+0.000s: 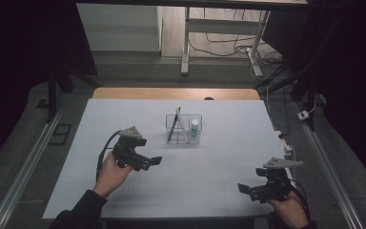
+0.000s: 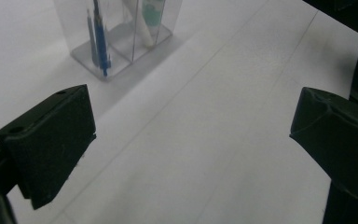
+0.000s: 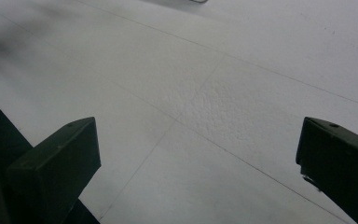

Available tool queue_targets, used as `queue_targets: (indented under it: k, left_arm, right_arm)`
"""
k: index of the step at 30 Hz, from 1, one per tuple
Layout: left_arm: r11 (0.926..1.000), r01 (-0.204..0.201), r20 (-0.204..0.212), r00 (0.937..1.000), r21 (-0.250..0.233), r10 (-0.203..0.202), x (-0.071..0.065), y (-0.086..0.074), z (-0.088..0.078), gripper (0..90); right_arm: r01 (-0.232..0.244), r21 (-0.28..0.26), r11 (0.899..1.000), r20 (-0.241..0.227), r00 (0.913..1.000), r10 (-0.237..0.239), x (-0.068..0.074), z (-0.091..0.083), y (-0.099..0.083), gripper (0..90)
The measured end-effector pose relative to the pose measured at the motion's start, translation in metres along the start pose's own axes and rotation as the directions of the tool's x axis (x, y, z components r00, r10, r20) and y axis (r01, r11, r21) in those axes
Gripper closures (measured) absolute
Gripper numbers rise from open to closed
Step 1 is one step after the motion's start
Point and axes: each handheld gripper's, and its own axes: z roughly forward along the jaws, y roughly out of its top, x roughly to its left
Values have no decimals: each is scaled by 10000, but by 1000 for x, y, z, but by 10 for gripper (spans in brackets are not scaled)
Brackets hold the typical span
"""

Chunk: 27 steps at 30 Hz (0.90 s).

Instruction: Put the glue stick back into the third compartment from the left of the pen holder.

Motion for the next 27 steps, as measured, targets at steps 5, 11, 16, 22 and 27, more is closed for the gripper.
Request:
queue_targets:
  k: [5,11,16,22,27]
  left_arm:
    - [9996,267,0,9996,-135,-267,-4,-17,-15,0]
    - [9969,624,-184,9978,-470,-633,-7,-39,-38,0]
    - [9937,893,-583,9939,-678,-933,-10,-59,-59,0]
    - [9898,1205,-1206,9843,-767,-1291,-13,-84,-79,0]
    - [9883,1380,-1625,9757,-657,-1470,-16,-102,-91,0]
  right_arm:
    - [5,11,10000,7,10000,-5,0,0,0,0]
    - [27,0,10000,15,10000,-27,1,0,0,0]
    - [29,-11,10000,3,10000,-29,1,0,0,0]
    - [20,-12,10000,14,10000,-20,1,0,0,0]
    - [26,11,10000,21,10000,-26,1,0,0,0]
